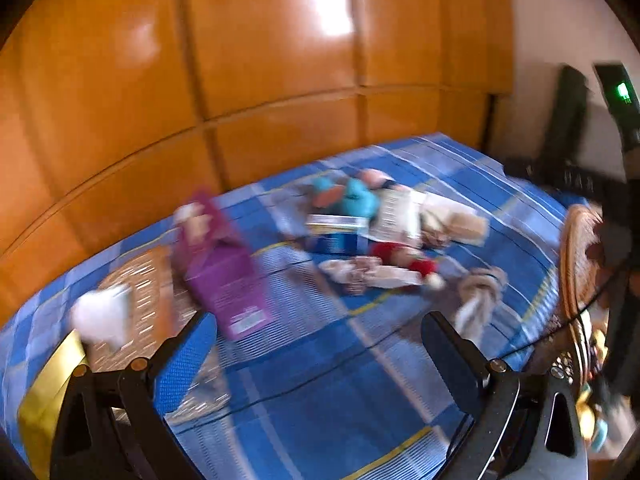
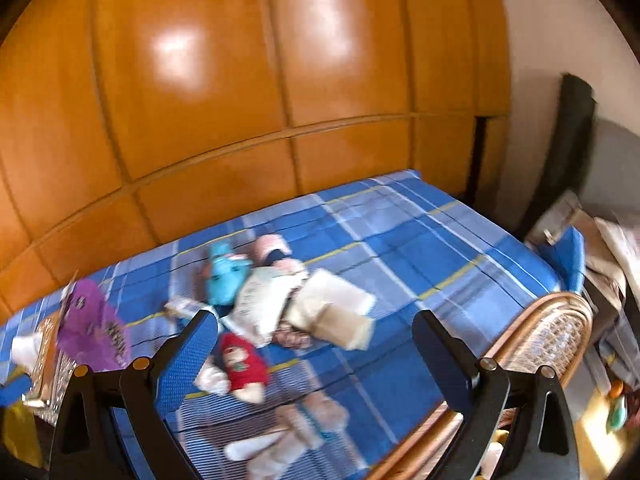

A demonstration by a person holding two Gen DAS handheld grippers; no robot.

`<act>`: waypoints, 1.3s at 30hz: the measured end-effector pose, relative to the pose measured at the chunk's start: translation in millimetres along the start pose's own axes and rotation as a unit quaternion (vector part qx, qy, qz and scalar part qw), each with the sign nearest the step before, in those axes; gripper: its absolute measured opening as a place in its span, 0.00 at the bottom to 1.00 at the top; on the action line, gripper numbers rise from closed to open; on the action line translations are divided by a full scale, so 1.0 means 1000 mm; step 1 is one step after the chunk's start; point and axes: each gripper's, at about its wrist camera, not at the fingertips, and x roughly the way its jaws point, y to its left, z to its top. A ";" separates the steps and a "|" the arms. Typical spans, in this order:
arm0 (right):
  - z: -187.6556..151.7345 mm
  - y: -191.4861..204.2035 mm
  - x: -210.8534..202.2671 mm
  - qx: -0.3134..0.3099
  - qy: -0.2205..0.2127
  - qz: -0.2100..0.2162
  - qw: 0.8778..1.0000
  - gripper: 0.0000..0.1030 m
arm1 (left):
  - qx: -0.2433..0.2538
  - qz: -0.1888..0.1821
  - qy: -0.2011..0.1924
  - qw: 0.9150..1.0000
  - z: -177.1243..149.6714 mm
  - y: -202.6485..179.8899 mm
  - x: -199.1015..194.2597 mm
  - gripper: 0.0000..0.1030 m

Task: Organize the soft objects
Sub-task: 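Grasp the white knit glove with the left tool while the right tool approaches the brown scrunchie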

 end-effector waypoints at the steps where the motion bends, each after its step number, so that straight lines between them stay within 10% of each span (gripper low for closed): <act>1: 0.001 -0.009 0.000 0.009 0.002 -0.004 1.000 0.96 | 0.014 -0.010 0.008 1.000 0.002 -0.007 0.008 1.00; 9: 0.002 -0.035 0.001 0.030 0.012 -0.015 0.999 0.96 | 0.100 -0.134 0.070 0.984 0.005 -0.082 0.068 0.75; 16: 0.000 -0.047 0.005 0.032 0.026 -0.017 0.999 0.96 | 0.134 -0.168 0.130 0.968 -0.006 -0.134 0.114 0.67; 18: 0.000 -0.048 0.009 0.031 0.034 -0.016 0.999 0.96 | 0.125 -0.178 0.152 0.964 -0.012 -0.140 0.126 0.23; 19: 0.000 -0.048 0.010 0.032 0.035 -0.014 0.999 0.96 | 0.114 -0.187 0.163 0.962 -0.016 -0.139 0.130 0.20; 29: -0.006 -0.017 0.052 0.022 0.114 0.068 0.991 0.72 | 0.008 -0.188 0.131 0.973 -0.027 -0.049 0.093 0.13; 39: -0.026 0.072 0.107 -0.123 0.214 0.125 0.961 0.59 | -0.074 -0.164 0.035 0.983 0.047 0.034 0.042 0.01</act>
